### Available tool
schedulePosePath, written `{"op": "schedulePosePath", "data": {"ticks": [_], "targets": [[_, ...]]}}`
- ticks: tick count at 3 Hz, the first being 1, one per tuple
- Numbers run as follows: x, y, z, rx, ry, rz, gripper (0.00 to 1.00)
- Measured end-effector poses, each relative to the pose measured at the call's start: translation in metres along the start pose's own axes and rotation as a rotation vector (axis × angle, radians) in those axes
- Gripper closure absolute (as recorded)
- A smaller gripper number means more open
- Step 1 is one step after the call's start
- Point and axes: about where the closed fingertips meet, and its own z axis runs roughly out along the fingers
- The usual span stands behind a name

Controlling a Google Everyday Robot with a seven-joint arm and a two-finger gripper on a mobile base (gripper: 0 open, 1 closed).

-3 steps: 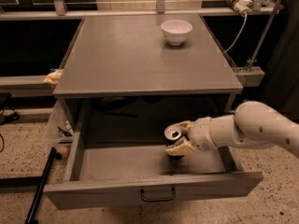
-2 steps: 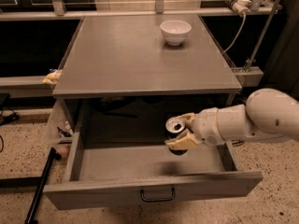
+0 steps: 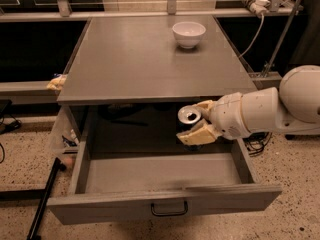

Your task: Pick pepsi can from top drawer and place on counter

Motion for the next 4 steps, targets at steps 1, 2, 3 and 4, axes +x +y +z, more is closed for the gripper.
{"op": "schedulePosePath", "data": {"ticks": [1,2,3,4], "targets": [[-0.023,-0.020,-0.002,0.019,-0.034,-0.001,1.00],[-0.049,-0.056,-0.001,0.034,-0.061,0.010,1.00],[-0.080,-0.100,0.007,0.044,-0.070,0.013,1.00],[-0.102,-0.135,0.018,0.044,-0.079,0.010,1.00]]}}
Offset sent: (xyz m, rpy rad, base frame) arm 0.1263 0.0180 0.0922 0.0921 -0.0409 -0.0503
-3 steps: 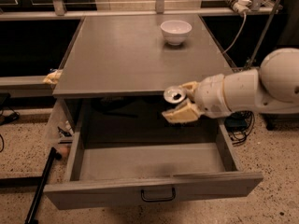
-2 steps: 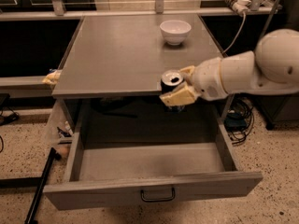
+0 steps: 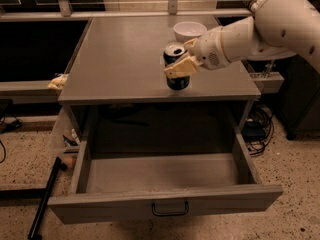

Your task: Pick pepsi can from top drawer and place on counter

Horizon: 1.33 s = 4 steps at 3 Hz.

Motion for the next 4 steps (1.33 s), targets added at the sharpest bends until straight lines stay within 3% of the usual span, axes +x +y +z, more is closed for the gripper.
{"op": "schedulePosePath", "data": {"ticks": [2,4], "targets": [[0.003,-0.040,0.031,0.010,-0.054,0.055,1.00],[0.020,-0.054,0.047,0.008,-0.048,0.118,1.00]]}}
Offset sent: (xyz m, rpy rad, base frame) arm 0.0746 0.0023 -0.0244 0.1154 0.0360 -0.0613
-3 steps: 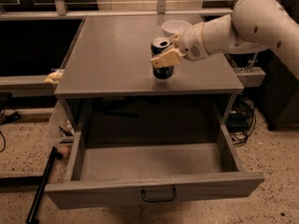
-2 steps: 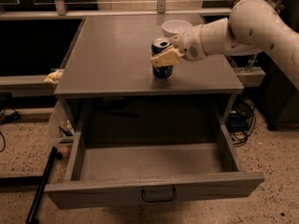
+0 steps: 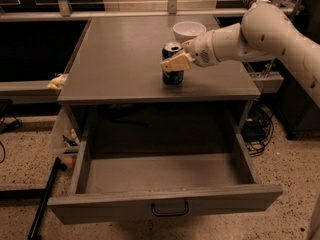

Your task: Pick pepsi can from top drawer and place on counter

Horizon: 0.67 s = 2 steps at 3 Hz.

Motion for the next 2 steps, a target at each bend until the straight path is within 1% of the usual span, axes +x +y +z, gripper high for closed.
{"op": "schedulePosePath", "data": {"ticks": [1,2], "targets": [[-0.0025,-0.0002,-0.0013,0.000,0.000,0.000,0.81],[-0.0025,-0.0002,-0.0012,0.000,0.000,0.000,0.58]]}}
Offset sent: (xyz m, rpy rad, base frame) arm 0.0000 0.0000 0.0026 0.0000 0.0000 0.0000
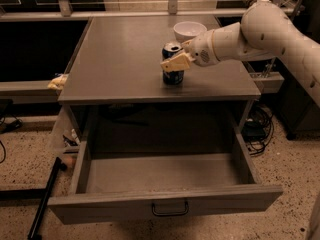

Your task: Pick pepsi can from top drawer and place on counter

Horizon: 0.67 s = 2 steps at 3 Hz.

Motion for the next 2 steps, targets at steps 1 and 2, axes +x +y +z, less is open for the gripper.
{"op": "schedulePosePath", "data": {"ticks": [1,2], "targets": [[0.0000,0.0000,0.0000,0.000,0.000,0.000,0.34],[0.0000,0.0000,0.0001,0.000,0.000,0.000,0.11]]}}
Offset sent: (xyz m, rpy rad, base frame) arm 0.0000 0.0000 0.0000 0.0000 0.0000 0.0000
